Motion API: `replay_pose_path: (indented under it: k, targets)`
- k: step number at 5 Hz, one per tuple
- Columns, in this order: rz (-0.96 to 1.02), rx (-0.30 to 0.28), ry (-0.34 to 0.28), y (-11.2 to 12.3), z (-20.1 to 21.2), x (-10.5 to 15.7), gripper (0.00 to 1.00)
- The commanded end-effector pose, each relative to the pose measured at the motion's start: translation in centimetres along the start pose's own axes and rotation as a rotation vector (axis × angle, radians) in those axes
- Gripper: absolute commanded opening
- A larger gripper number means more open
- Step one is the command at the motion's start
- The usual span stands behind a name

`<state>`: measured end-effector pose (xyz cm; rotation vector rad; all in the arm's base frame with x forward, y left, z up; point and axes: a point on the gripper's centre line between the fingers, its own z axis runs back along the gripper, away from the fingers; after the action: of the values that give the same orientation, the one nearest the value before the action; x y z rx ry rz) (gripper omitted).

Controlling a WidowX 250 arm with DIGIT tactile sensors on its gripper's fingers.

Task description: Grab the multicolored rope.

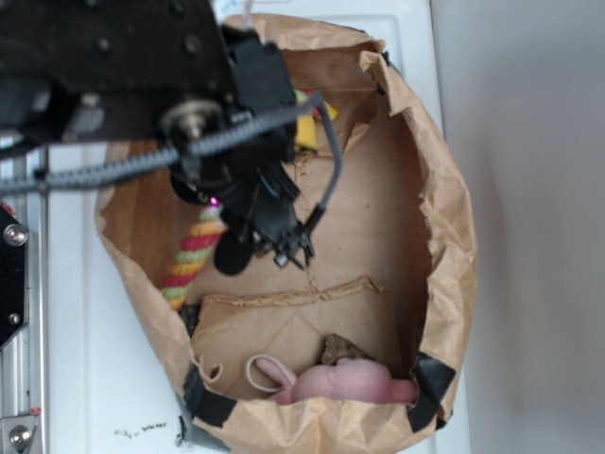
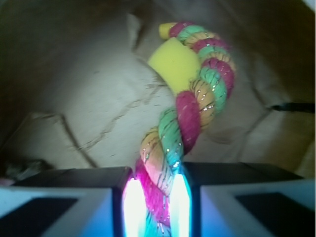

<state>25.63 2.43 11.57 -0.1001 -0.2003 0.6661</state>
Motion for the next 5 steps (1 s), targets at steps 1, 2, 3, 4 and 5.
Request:
replay_pose_path:
  k: [1, 2, 3, 4, 5]
  targets:
    - [-0.250, -0.042, -0.058, -3.8, 2.7, 0.5, 0.00]
    - [-0.339, 0.014, 0.033, -4.9, 3.5, 1.3, 0.00]
    - [-0.396, 0.028, 0.027, -5.3, 4.6, 1.5, 0.00]
    - [-0.440, 0.032, 0.015, -4.7, 6.0, 1.4, 0.00]
    - [-0.459, -0.017, -0.032, -3.0, 6.9, 1.3, 0.00]
